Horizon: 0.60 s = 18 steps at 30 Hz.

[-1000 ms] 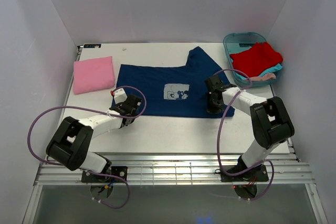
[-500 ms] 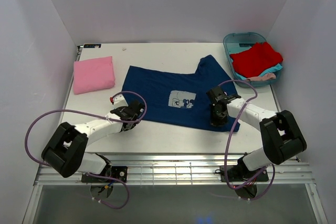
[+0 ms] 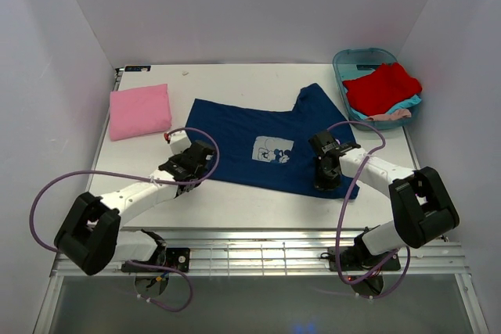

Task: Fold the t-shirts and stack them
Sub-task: Fold the flattened tshirt in 1/3 of the way

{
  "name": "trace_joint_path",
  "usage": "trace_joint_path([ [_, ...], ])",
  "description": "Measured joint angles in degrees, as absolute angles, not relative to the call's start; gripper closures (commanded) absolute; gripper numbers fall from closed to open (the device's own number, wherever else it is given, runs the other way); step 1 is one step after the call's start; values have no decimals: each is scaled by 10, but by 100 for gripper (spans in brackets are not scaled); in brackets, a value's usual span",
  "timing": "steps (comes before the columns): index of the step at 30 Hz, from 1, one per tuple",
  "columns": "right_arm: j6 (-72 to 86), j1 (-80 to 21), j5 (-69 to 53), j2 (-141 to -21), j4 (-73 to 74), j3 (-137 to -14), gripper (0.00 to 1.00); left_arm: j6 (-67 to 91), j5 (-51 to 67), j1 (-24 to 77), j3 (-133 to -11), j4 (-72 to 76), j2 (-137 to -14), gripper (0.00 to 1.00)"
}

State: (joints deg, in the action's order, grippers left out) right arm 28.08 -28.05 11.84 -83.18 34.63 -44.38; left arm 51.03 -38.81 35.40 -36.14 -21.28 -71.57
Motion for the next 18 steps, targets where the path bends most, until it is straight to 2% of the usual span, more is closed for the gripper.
trace_joint_path([
  [7, 281, -282, 118, -828, 347, -441, 92, 445, -378, 295, -360, -115, -810, 100],
  [18, 281, -283, 118, -828, 348, -441, 92, 425, -371, 272, -354, -73, -827, 100],
])
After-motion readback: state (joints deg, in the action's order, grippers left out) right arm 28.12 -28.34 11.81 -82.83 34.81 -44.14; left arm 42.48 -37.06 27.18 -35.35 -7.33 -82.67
